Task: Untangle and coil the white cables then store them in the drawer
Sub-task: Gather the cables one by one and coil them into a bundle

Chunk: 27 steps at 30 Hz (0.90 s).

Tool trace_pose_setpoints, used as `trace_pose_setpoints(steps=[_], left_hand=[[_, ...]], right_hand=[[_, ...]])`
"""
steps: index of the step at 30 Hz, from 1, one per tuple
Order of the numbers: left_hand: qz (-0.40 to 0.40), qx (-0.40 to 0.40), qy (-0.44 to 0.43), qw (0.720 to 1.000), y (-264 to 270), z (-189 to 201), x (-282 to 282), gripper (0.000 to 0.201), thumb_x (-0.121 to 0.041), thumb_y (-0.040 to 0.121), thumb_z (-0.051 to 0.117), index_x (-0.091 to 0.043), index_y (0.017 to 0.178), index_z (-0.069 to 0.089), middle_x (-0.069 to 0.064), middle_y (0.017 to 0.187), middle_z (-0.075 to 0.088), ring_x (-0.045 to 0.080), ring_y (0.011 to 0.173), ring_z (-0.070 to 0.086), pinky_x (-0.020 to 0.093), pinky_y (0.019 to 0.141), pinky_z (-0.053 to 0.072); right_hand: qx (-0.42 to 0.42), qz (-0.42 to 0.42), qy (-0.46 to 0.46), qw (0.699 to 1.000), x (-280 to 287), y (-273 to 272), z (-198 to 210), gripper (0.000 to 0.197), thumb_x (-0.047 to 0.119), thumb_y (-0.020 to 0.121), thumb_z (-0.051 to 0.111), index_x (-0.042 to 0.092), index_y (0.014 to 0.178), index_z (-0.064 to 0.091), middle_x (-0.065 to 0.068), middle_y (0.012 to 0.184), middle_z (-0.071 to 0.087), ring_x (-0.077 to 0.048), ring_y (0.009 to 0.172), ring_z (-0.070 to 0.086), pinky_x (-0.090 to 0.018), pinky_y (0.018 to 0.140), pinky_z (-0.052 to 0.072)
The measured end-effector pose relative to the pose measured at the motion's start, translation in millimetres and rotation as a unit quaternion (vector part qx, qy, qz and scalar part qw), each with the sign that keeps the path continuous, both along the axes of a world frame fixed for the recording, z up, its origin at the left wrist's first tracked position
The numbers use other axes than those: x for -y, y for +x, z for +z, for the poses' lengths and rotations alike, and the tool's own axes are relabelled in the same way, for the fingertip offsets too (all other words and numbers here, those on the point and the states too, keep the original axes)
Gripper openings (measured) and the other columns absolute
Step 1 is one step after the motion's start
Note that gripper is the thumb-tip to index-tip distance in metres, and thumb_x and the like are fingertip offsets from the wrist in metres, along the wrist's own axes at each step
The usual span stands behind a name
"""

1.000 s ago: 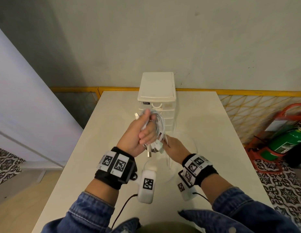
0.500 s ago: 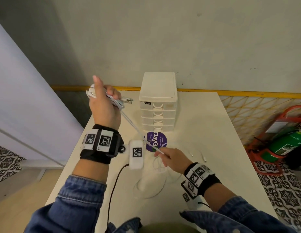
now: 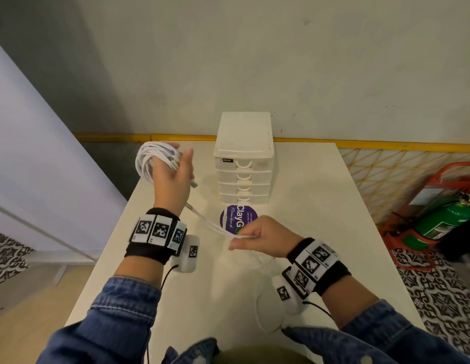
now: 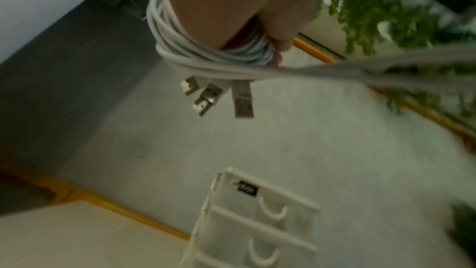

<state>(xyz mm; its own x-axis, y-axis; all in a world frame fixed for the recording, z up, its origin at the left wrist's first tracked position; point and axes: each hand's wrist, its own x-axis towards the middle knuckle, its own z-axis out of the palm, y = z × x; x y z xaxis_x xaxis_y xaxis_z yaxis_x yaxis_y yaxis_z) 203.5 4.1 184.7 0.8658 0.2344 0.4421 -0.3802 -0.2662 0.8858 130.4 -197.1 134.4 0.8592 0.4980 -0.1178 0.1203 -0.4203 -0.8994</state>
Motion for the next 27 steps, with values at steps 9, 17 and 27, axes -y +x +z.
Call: trace_pose_setpoints(steps=[9, 17, 27], left_hand=[[-0.275, -0.219, 0.176, 0.919, -25.3, -31.8, 14.9, 0.054, -0.056, 0.090, 0.042, -0.005, 0.075, 0.054, 0.005, 0.051, 0.052, 0.015, 0.038, 0.046, 0.026, 0.044, 0.040], [-0.446, -0.320, 0.038, 0.835, -43.1, -25.1, 35.5, 0.031, -0.028, 0.089, 0.060, -0.009, 0.067, 0.051, -0.001, 0.040, 0.036, 0.011, 0.032, 0.026, 0.018, 0.037, 0.023], [-0.581, -0.279, -0.295, 0.706, -39.2, -1.6, 38.2, 0.033, -0.037, 0.088, 0.060, -0.007, 0.084, 0.047, -0.010, 0.039, 0.043, 0.000, 0.026, 0.032, 0.013, 0.032, 0.031]], right_hand=[[0.156, -0.147, 0.084, 0.973, 7.4, 18.7, 30.6, 0.022, 0.015, 0.094, 0.050, 0.012, 0.082, 0.069, 0.017, 0.064, 0.064, 0.000, 0.065, 0.058, -0.016, 0.068, 0.044], [0.336, -0.131, -0.155, 0.920, 41.6, 49.1, 20.7, 0.030, 0.044, 0.086, 0.047, 0.029, 0.094, 0.072, 0.009, 0.084, 0.073, -0.005, 0.077, 0.054, -0.037, 0.088, 0.038], [0.219, -0.134, -0.067, 0.964, 10.1, 34.0, -19.7, 0.031, 0.021, 0.094, 0.035, 0.010, 0.118, 0.050, -0.015, 0.095, 0.069, -0.030, 0.083, 0.063, -0.041, 0.076, 0.050]])
